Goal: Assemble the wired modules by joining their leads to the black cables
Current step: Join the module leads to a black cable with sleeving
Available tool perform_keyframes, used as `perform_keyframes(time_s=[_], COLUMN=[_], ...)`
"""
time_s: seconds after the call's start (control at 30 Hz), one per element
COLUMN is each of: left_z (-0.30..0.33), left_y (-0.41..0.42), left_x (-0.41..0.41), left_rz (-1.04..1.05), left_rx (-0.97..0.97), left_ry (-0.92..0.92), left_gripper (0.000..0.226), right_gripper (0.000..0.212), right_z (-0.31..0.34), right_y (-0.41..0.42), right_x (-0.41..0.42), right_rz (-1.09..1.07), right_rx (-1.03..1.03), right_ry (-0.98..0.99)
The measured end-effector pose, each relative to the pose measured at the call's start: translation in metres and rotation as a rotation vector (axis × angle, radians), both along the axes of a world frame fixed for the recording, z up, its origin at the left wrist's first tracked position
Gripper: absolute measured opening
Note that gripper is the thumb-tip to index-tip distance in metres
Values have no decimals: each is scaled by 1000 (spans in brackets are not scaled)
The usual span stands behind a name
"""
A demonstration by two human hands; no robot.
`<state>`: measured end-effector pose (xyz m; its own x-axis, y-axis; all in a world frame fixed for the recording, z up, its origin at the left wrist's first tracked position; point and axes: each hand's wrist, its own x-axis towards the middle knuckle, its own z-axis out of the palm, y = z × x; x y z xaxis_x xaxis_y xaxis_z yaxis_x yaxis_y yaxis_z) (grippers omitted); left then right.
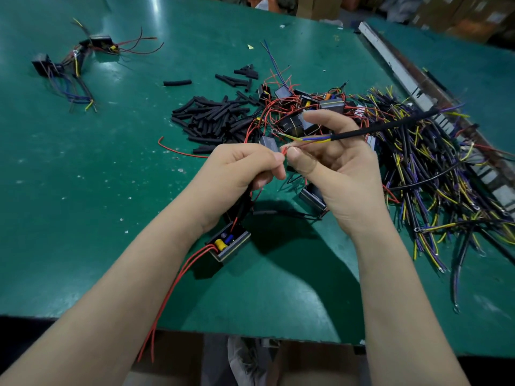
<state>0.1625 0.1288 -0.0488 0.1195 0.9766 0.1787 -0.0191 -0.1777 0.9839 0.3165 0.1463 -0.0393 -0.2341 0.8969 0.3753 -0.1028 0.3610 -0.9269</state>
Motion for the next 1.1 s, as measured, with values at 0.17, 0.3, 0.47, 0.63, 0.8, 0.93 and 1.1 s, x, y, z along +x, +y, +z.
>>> perform_keyframes(time_s=[0.17, 0.3, 0.47, 0.63, 0.8, 0.93, 1.1], left_z=[2, 2, 0, -1, -4, -6, -5], left_y=[-1, 0, -1, -4, -6, -7, -6], left_x=[-2, -3, -1, 1, 4, 7, 4], left_rz=[-62, -88, -77, 5, 37, 52, 104], left_rx=[-101, -138, -89, 46, 119, 141, 136], left_ry=[-70, -80, -33, 98, 164, 217, 199], left_gripper=[32, 27, 27, 29, 19, 21, 22], right_gripper=[42, 41, 33, 32, 40, 46, 31], right_z=[0, -2, -7, -9, -7, -7, -6], right_y=[-2, -2, -3, 0, 0, 1, 1], right_x=[-2, -5, -9, -11, -14, -15, -10], right_rz=[-10, -42, -73, -111, -125, -171, -72], right_rx=[24, 30, 12, -33, -76, -130, -228], right_ry=[17, -12, -12, 74, 199, 242, 179])
